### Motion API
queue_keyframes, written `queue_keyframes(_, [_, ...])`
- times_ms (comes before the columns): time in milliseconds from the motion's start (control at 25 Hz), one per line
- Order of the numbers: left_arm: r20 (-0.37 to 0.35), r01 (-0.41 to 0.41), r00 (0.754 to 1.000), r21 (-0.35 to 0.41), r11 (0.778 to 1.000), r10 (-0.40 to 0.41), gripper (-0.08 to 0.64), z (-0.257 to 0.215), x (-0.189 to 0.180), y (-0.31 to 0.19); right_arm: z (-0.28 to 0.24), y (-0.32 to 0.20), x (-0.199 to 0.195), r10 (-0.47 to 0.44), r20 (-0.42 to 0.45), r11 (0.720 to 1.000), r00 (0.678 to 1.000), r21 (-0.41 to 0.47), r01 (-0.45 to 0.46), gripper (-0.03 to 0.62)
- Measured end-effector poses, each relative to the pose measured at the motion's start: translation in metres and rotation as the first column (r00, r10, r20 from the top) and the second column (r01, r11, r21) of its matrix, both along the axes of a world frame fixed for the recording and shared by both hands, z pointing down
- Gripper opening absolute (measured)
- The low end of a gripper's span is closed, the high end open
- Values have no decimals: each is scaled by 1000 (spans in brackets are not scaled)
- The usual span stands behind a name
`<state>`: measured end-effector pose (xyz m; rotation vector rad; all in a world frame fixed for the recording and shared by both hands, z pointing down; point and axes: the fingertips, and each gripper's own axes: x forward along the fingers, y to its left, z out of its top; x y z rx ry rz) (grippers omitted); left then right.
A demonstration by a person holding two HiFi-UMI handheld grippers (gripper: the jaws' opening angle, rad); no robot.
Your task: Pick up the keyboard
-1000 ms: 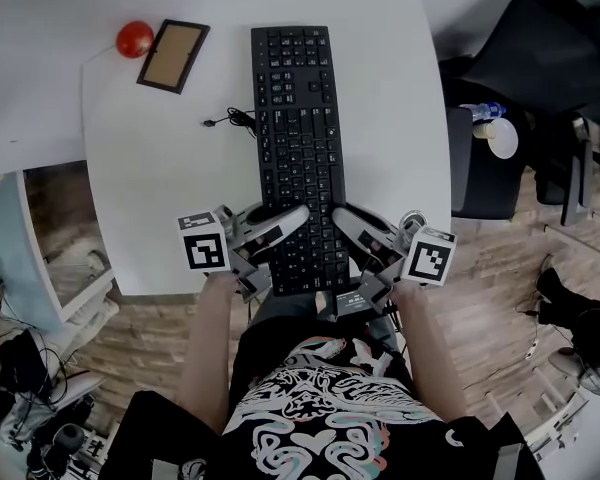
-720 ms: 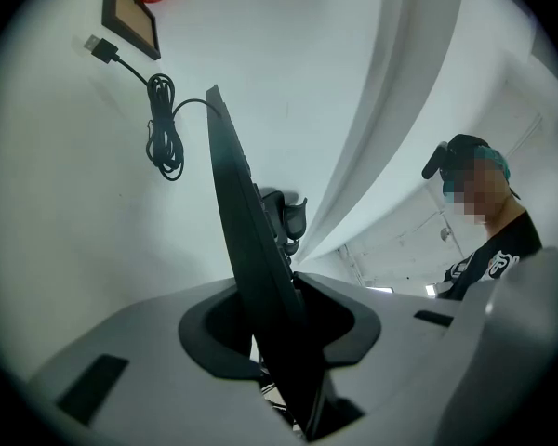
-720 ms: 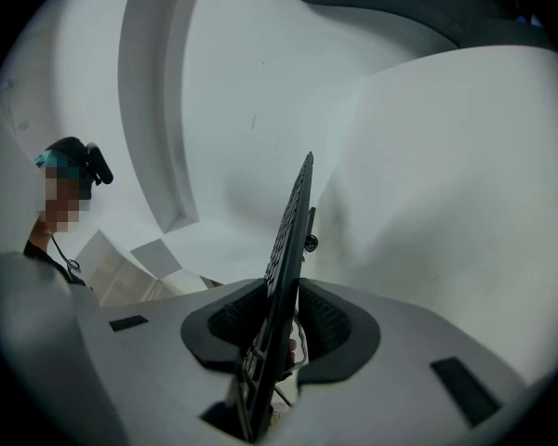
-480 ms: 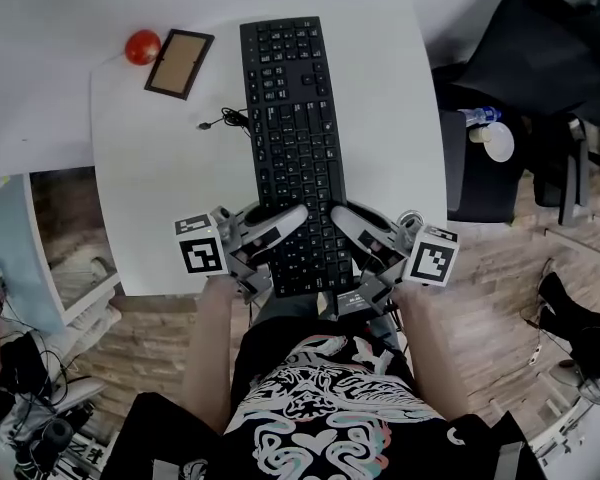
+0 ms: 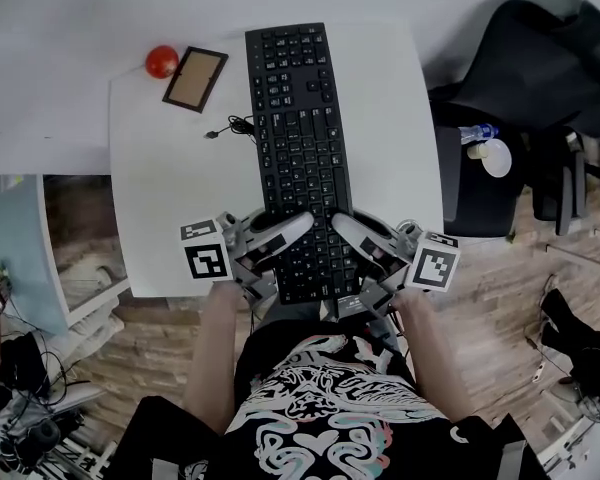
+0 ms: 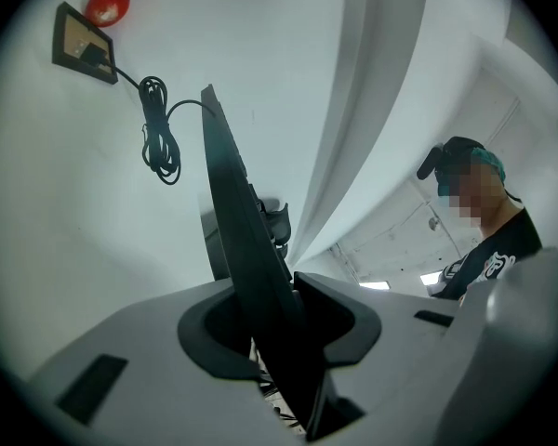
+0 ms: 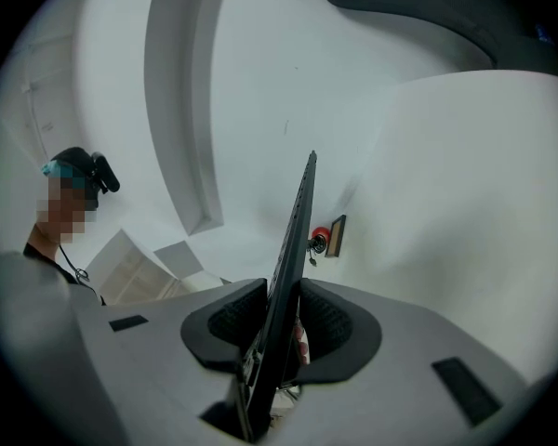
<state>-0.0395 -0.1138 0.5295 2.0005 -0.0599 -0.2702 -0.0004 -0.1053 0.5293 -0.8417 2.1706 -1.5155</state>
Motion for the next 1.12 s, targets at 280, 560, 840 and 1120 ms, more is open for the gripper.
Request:
queue_keyframes(280, [-32, -7, 999, 44, 999, 9, 112, 21, 1, 6, 20, 6, 0, 4, -43, 999, 999, 36, -3, 123])
queue_keyframes(560, [-40, -2, 999, 70, 998, 5, 114, 14, 1, 3, 13, 3, 0, -9, -58, 998, 998, 58, 12, 123])
queue_keyframes(840, [-35, -2, 999, 87, 996, 5, 117, 14, 1, 4, 13, 3, 0, -6, -50, 997, 999, 75, 9, 123])
queue_keyframes(1120, [-34, -7, 999, 119, 993, 11, 121, 12, 2, 3, 10, 2, 0, 1, -67, 995, 998, 98, 6, 123])
